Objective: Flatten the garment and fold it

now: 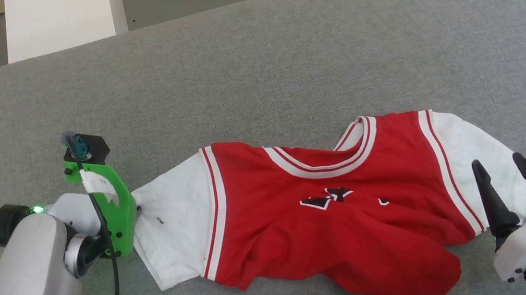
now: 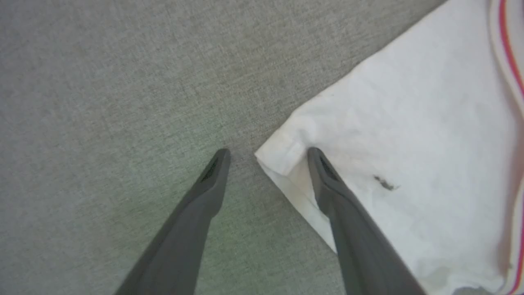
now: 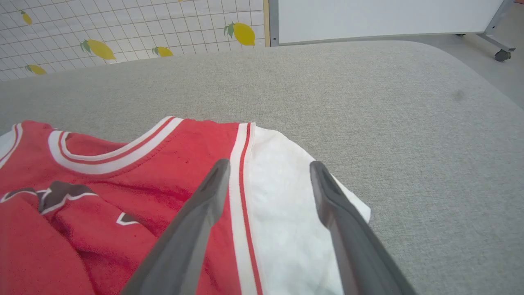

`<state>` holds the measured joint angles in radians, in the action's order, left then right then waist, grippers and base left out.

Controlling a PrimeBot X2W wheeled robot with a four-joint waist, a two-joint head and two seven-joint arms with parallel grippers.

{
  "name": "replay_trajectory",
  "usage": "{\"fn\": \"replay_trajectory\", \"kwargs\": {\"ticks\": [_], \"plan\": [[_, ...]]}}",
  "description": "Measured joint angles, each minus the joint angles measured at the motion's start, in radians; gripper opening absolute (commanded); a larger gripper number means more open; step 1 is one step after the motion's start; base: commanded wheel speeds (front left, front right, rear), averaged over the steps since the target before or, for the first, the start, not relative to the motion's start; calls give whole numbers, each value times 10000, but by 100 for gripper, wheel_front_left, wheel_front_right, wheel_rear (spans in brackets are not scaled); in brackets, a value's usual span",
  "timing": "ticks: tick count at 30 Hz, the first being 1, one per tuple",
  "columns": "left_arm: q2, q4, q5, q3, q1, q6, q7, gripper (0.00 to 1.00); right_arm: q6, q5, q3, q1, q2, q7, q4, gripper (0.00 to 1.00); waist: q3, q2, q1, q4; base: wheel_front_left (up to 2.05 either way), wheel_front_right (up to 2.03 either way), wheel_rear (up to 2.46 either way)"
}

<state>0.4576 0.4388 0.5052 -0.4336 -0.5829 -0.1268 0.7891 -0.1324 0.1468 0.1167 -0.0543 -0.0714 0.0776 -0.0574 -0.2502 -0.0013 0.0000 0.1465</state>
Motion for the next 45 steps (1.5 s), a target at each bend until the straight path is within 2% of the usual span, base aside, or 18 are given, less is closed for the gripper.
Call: {"fn": "replay_trajectory", "kwargs": {"ticks": [1,2,3,10,16,22,26,32,35,39,45], "plan": [[-13,17,245,-50,-24,0,15,100,0,-10,-15,38,4,-2,17,100,-35,0,0,8,0,0,0],[-36,25,443,-56,-37,2,15,47,0,-13,-27,70,6,-2,33,100,-60,0,0,12,0,0,0],[-52,23,656,-42,-43,2,6,0,0,-29,-31,110,10,0,61,100,-89,0,0,13,0,0,0],[-184,136,951,119,59,75,-1227,0,0,-174,90,139,10,165,360,100,-21,0,0,-108,0,0,0],[54,-213,713,451,671,681,-2449,0,0,-173,267,89,-134,575,485,100,361,0,0,-296,0,0,0],[347,-1484,685,826,1604,1258,-3076,0,0,56,257,-214,-533,1580,424,100,742,0,0,-702,0,0,0],[476,-2702,642,968,2222,1705,-3294,0,0,510,359,-263,-965,2909,242,100,921,0,0,-1069,0,0,0],[642,-4725,311,924,3067,2238,-3292,0,0,1662,667,290,-2002,5910,-6,100,1008,0,0,-1573,0,0,0],[665,-5482,217,780,3301,2339,-3160,0,2,2052,694,1091,-2602,7225,115,100,907,0,0,-1725,0,0,0],[667,-6088,155,654,3353,2428,-3078,0,2,2257,637,2219,-2976,8617,750,100,671,0,0,-1857,0,0,0],[662,-6414,105,548,3318,2435,-3047,0,2,2038,196,3287,-3260,9273,1858,100,322,0,0,-2067,0,0,0]]}}
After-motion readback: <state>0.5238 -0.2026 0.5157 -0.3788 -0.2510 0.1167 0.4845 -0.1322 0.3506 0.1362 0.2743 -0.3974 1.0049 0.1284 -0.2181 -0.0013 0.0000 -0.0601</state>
